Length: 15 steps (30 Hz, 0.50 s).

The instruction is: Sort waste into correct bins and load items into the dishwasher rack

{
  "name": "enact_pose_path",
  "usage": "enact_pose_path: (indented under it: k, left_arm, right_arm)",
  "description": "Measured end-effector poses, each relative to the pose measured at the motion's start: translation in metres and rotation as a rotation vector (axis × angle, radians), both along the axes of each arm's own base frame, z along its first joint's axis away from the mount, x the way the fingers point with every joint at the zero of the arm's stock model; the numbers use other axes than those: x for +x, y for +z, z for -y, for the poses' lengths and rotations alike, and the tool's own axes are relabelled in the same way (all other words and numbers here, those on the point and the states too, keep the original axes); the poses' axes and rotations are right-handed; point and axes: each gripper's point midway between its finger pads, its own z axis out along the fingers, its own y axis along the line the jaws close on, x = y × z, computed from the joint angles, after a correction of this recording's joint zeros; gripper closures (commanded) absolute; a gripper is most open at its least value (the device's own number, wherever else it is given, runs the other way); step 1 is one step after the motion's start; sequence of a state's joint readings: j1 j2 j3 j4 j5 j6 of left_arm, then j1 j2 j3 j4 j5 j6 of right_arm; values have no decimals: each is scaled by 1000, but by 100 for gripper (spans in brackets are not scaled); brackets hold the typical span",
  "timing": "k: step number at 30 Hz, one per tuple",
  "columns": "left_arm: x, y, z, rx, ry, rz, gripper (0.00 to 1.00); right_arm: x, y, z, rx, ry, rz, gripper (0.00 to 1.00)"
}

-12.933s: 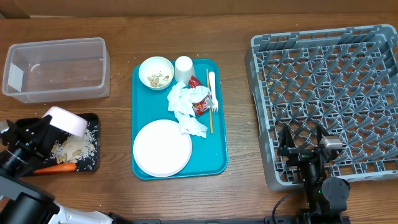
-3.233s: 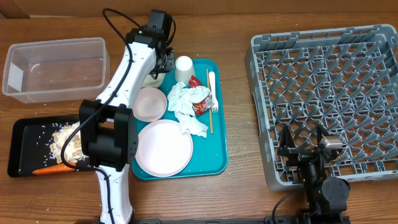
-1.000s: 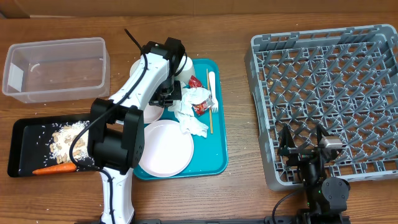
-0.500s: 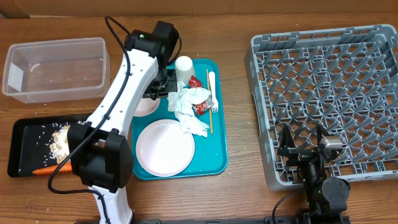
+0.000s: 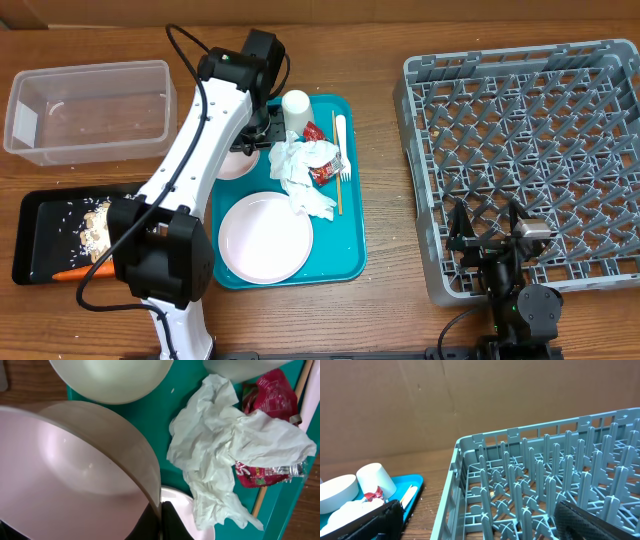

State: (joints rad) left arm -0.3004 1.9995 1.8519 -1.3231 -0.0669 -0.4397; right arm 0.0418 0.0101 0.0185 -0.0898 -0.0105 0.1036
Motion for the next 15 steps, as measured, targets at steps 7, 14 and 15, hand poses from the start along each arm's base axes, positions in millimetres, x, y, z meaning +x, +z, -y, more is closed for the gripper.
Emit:
enact_pose_path:
  k: [7,14,15]
  left_arm:
    - [2,-16,1,5,0,-17,96]
    - [2,-42,1,19,3,-77,91]
    - [2,-45,2,19,3,-85,91]
  right_arm:
    - [0,0,0,0,0,0,0]
    - [0,0,0,0,0,0,0]
    - [0,0,0,0,0,0,0]
